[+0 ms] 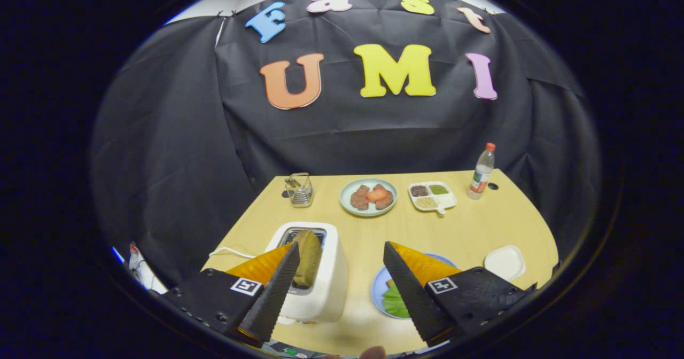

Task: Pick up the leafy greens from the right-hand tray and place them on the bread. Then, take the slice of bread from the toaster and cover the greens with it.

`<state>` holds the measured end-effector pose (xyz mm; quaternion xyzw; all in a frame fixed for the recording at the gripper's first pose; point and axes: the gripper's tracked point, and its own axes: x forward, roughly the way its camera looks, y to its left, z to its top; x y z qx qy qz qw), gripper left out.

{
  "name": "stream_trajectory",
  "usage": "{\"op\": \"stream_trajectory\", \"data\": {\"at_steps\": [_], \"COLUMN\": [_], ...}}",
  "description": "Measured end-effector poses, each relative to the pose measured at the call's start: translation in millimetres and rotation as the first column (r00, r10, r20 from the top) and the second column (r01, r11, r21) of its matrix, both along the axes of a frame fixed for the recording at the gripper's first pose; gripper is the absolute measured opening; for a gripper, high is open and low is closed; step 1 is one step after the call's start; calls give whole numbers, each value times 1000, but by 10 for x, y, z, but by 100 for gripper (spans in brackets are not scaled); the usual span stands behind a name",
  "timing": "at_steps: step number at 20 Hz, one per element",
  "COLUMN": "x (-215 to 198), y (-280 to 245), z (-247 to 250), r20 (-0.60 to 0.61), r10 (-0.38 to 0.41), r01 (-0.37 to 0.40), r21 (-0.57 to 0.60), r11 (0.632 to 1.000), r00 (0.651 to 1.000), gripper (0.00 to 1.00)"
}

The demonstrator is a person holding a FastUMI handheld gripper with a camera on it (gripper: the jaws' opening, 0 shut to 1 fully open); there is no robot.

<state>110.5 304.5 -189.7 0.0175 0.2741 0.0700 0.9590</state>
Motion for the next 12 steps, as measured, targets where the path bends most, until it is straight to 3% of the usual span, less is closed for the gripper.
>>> {"op": "stream_trajectory", "data": {"at_steps": [4,10,12], "x": [16,194,232], "y": [304,487,511], "z": [-195,-532,-620], "r20": [-30,-82,-96], "r10": [0,-62,-76], "r01": [-1,57,67], "r21": [-31,-64,-89], "r11": [1000,996,994], "r00": [1000,995,992], "gripper": [96,96,89]}}
